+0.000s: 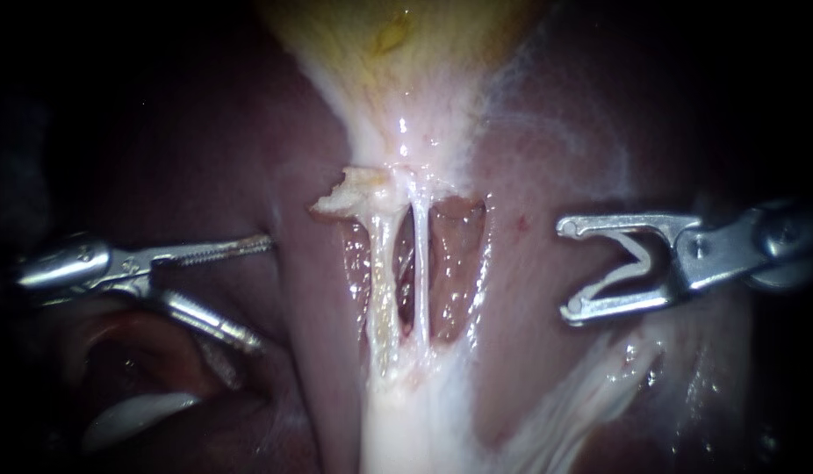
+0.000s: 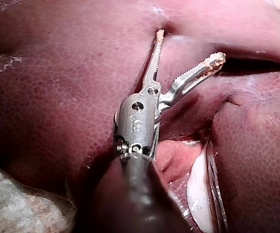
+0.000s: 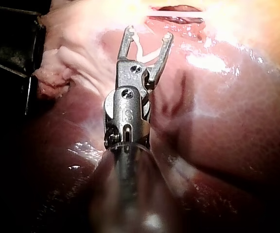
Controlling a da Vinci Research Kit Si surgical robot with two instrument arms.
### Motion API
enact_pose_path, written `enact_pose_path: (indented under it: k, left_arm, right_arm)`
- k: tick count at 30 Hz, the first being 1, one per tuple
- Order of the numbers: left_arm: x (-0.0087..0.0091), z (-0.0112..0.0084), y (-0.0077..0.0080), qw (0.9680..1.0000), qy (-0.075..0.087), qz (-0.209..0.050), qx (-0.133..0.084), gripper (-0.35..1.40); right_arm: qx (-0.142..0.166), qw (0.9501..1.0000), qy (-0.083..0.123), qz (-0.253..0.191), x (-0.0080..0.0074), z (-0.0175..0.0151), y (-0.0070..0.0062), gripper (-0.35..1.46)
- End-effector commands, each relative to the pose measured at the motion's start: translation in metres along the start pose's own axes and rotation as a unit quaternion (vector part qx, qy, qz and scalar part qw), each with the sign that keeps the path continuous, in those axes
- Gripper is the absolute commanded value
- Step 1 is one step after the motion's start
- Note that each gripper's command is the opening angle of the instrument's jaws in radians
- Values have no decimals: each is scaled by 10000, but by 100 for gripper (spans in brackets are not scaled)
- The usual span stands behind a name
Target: Grabbing gallbladder
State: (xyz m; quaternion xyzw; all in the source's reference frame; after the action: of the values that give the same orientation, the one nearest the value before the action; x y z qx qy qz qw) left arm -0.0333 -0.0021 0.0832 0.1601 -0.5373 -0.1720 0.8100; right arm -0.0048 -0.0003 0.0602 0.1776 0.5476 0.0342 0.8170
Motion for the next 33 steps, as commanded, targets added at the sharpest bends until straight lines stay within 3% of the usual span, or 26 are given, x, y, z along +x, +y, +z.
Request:
enact_pose_path:
  k: [1,11,24,29,33]
  left_arm:
    - [0,0,0,10000,-1,-30,0,94]
    - [-10,-9,-4,10000,-7,-87,24,94]
    - [-68,-41,-4,9996,-17,-255,94,89]
    - [-91,-47,-1,9993,-154,-326,64,86]
    - [-111,-47,3,9986,-364,-388,21,84]
  right_arm:
    - [-1,10000,2,30,0,0,0,43]
    - [1,10000,2,29,0,-1,0,43]
    - [1,10000,2,33,0,-2,1,43]
    - [-1,10000,2,35,0,-2,1,43]
    - [-3,10000,1,36,0,-2,2,43]
